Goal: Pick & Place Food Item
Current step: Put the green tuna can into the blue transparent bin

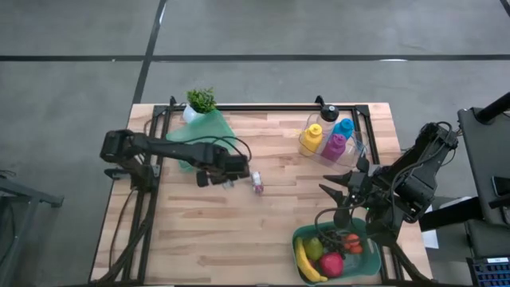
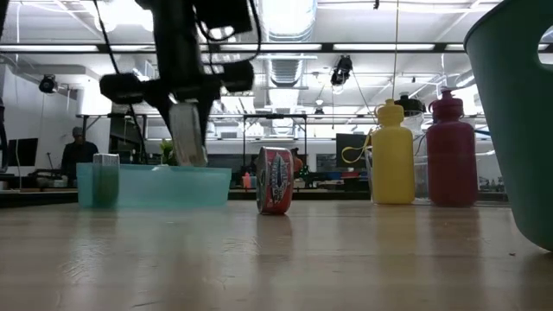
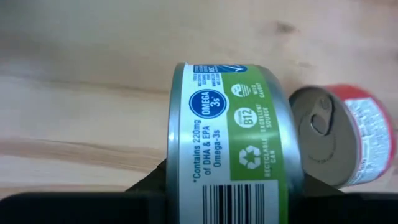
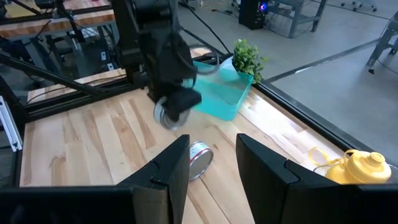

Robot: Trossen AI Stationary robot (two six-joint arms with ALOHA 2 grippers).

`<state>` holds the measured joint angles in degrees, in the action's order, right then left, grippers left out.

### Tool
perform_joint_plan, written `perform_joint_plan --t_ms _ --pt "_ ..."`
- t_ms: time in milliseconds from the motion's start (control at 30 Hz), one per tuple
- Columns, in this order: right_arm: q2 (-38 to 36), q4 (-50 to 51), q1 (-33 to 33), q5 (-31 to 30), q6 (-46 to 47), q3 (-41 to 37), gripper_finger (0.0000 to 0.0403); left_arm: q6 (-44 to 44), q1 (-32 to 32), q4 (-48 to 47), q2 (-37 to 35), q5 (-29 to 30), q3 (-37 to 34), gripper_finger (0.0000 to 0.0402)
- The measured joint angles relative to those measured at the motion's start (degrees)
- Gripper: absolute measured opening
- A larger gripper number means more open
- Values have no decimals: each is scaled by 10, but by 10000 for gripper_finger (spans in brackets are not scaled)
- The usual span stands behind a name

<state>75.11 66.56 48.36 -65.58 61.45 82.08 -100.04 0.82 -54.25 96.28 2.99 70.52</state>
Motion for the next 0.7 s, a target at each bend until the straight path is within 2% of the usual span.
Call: perform_joint_plan --t_ms 367,700 --pt "0 0 0 0 0 0 125 41 -2 -116 -96 106 0 122" --pt "0 0 0 0 0 0 125 23 -30 -136 -115 203 0 122"
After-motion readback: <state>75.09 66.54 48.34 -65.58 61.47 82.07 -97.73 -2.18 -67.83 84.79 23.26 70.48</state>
